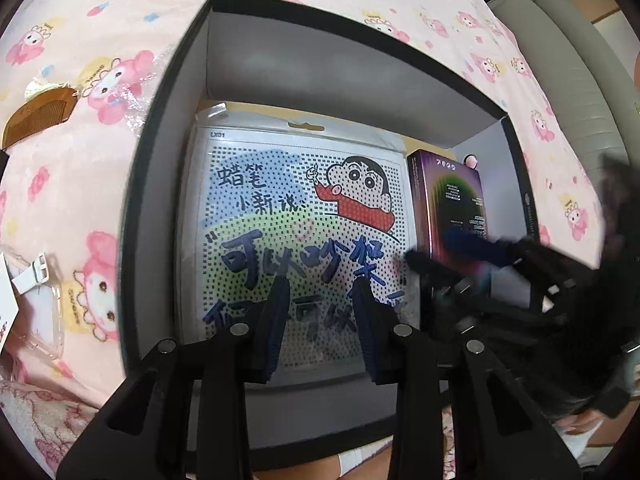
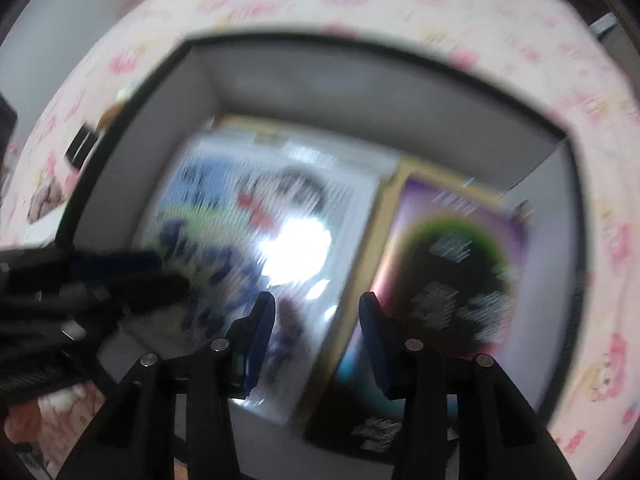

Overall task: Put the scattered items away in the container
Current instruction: 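Raise both grippers up out of the black box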

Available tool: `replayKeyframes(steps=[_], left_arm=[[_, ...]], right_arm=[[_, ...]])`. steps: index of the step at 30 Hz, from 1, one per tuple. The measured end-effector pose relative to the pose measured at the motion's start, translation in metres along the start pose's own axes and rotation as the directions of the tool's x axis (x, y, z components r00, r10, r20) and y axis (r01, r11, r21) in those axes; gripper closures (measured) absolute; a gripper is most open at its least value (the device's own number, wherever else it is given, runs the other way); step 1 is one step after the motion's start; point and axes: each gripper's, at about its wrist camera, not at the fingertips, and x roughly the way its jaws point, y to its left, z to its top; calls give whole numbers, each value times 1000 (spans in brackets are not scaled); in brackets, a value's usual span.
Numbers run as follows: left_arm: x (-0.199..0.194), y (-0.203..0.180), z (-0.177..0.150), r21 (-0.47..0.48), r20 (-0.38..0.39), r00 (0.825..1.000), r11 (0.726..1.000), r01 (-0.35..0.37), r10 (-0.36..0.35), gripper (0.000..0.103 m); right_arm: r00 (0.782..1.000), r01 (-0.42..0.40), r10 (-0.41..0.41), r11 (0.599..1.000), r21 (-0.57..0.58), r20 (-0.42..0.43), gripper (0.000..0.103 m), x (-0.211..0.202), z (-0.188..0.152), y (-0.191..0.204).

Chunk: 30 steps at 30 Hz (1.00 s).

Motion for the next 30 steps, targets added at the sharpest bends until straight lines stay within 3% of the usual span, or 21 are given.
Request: replayKeyframes(steps=[5, 8, 10, 16, 19, 25, 27, 30], left_arm=[[1, -16, 24, 42, 67, 994, 995, -87, 84, 71], [3, -22, 50, 42, 108, 988, 993, -111, 106, 71], [12, -27, 65, 39, 111, 987, 992, -122, 117, 71], [37, -25, 85, 32, 76, 988, 990, -137, 135, 71], [43, -22, 81, 4, 85, 989, 992, -123, 122, 71], [44, -20, 69, -4, 31, 998, 998, -60, 60, 71], [42, -21, 67, -1, 30, 998, 998, -57, 57, 70], [36, -24, 61, -8, 22, 999, 1000, -27, 27, 61]], right_arm=[[998, -10, 3, 993, 122, 57, 63, -2, 8, -22], [999, -41, 34, 980, 195, 38, 63, 8, 26, -42], [999, -49, 44, 978, 203, 30, 63, 12, 46, -55], [999, -49, 52, 975, 218, -8, 62, 23, 49, -64], [999, -45, 50, 975, 218, -17, 62, 19, 43, -65], [997, -60, 67, 975, 212, -25, 59, 17, 31, -62], [998, -39, 46, 983, 180, -36, 56, 15, 25, -54], [999, 33, -29, 989, 146, -35, 56, 11, 15, -41]])
